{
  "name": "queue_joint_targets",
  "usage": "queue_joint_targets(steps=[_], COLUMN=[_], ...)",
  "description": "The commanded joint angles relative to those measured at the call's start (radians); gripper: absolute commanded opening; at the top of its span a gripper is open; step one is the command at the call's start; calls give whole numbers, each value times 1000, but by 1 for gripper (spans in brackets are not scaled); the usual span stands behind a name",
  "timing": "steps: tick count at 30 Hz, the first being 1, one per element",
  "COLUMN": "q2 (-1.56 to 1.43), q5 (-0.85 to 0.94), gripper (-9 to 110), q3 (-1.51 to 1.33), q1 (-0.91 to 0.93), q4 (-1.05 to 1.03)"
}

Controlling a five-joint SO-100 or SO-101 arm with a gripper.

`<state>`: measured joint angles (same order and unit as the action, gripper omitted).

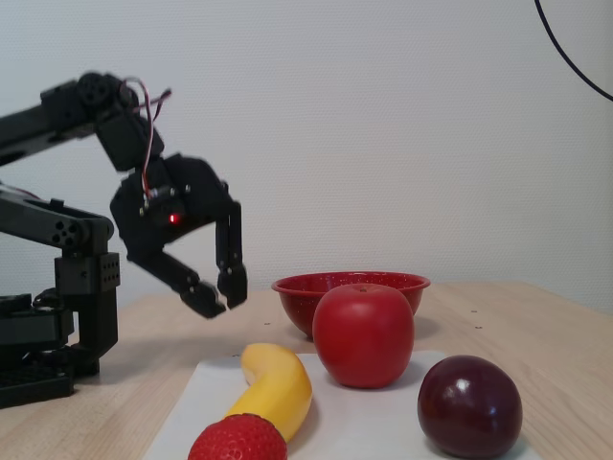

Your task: Grasp the banana and put it in the red bowl.

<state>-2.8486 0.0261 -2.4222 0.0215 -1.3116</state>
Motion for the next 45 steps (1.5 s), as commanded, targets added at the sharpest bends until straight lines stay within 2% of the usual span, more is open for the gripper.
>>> queue_joint_targets(steps=[1,17,27,36,41,45], q2=[60,479,683,839,902,942], q5=[-37,-278,-354,-410,-431,-434], gripper=[0,0,0,1,14,31], q3=[155,620,845,960,969,951], q1=[-34,-299,-410,-479,-512,-517], q4=[-41,-278,-422,-436,-419,-370])
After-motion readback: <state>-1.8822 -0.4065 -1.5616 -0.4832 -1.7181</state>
